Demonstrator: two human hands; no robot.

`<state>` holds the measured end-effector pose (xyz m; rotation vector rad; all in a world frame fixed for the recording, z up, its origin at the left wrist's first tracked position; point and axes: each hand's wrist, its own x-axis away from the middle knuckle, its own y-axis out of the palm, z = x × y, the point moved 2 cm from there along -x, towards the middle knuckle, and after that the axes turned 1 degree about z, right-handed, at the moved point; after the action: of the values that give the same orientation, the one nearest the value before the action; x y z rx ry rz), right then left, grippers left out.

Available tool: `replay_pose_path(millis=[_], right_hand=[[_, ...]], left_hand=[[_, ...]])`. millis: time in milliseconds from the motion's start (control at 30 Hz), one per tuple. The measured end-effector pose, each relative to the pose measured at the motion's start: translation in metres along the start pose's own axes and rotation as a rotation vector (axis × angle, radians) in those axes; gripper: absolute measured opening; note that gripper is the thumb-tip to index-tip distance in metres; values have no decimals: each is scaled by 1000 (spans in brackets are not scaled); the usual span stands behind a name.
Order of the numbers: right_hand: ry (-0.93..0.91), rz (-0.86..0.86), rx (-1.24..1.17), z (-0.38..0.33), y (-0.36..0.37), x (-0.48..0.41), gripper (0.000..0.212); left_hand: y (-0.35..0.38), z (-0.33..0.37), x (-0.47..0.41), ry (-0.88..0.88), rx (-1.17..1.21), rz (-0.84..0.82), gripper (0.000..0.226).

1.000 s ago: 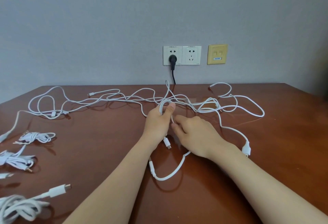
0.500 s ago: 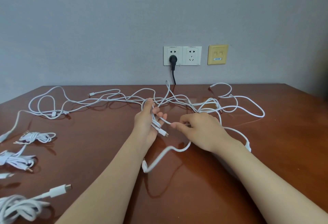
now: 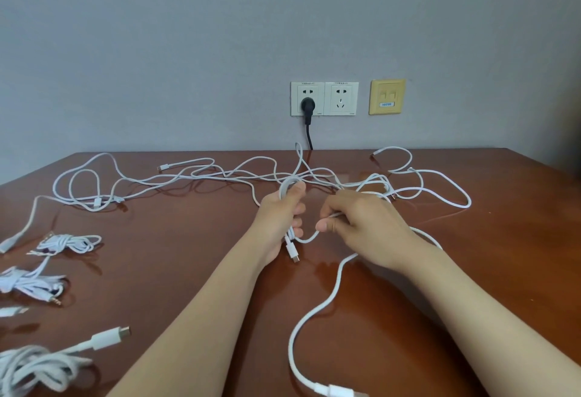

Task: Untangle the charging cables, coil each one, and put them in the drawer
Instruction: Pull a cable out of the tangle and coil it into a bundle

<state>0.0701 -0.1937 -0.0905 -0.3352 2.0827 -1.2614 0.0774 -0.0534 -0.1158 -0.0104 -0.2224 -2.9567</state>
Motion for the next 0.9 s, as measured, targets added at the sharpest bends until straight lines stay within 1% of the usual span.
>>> replay_pose_path(millis=[67, 133, 200, 267, 333, 400, 433, 500, 567, 600, 633, 700, 733, 767, 800, 900], right_hand=[[-21, 12, -77, -1, 2, -1, 11], [-44, 18, -127, -4, 4, -2, 11], [-56, 35, -142, -7, 5, -2, 19], [-28, 56, -162, -7, 4, -2, 25], [15, 97, -194, -3, 4, -3, 27], [18, 151, -215, 0, 3, -6, 28], [14, 175, -227, 1, 3, -6, 30], [14, 203, -253, 4, 1, -7, 43], [30, 203, -282, 8, 0, -7, 46], [41, 204, -298, 10, 0, -8, 46], [53, 207, -328, 12, 0, -8, 45], [91, 220, -427, 14, -2, -10, 38], [107, 235, -474, 13, -3, -10, 36], [120, 249, -518, 13, -5, -10, 34], [133, 258, -555, 13, -6, -11, 34], [209, 244, -616, 20, -6, -13, 28]], left_hand=[[1, 1, 1, 14, -63, -15, 25], [2, 2, 2, 42, -124, -33, 31], [5, 2, 4, 95, -283, -50, 32], [10, 1, 6, 145, -413, -91, 36], [13, 1, 9, 155, -417, -152, 51], [17, -1, 11, 148, -401, -246, 65], [19, -2, 11, 165, -426, -296, 66], [23, -3, 13, 206, -521, -379, 71], [24, -4, 14, 245, -586, -439, 93], [24, -3, 14, 250, -607, -459, 93], [23, -1, 15, 243, -621, -487, 80], [22, 0, 16, 202, -643, -550, 36], [22, -1, 15, 187, -664, -567, 21], [23, -2, 15, 170, -669, -582, 13], [24, -4, 16, 146, -652, -585, 13], [26, -6, 18, 60, -549, -554, 22]])
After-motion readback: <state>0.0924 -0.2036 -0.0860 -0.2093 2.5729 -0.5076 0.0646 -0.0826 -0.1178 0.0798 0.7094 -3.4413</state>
